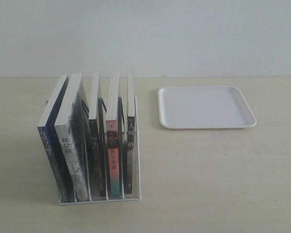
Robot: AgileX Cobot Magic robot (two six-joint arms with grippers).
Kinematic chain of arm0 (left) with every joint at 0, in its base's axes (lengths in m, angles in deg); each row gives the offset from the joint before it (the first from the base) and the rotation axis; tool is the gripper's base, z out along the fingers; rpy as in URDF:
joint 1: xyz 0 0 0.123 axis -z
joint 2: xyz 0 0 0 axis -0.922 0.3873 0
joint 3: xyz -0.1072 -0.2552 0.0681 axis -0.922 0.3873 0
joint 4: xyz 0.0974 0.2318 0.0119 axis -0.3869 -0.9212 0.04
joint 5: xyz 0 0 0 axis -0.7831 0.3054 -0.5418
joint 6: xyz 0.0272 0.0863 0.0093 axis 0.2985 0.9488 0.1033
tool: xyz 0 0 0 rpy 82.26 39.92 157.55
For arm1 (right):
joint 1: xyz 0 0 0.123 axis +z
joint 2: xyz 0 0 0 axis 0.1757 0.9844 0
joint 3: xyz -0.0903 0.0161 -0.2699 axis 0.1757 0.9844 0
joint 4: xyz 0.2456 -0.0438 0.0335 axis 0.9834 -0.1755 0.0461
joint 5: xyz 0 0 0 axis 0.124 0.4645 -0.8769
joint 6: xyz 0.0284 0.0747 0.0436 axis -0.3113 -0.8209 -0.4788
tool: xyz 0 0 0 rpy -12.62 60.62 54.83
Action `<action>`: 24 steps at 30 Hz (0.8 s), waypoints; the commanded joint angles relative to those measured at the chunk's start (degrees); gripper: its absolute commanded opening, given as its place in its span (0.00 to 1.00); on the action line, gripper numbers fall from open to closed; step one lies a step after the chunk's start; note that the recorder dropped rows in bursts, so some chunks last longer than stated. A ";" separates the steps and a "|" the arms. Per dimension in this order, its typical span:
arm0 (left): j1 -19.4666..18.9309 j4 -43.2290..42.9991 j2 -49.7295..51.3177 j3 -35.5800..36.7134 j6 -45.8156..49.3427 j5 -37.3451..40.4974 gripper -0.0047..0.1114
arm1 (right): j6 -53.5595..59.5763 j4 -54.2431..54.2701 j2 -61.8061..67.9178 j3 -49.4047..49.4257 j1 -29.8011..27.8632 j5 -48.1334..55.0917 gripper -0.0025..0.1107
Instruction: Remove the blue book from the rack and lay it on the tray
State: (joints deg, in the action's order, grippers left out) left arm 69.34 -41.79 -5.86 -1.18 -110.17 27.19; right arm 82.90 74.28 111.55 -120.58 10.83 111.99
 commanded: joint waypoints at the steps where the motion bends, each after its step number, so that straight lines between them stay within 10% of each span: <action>1: -0.06 -0.03 -0.18 -0.06 0.04 -0.66 0.08 | 17.68 19.42 4.97 -0.14 -0.16 6.96 0.02; 16: -0.06 -0.03 -0.18 -0.06 0.04 -0.66 0.08 | 37.73 44.79 15.82 -1.43 0.35 9.70 0.02; 24: -0.06 -0.03 -0.18 -0.06 0.04 -0.66 0.08 | 34.70 36.97 29.91 -11.94 14.50 4.21 0.02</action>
State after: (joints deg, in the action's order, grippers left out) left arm 69.34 -41.79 -5.86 -1.18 -110.17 27.19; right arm 119.99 115.83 137.55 -127.48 20.20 118.29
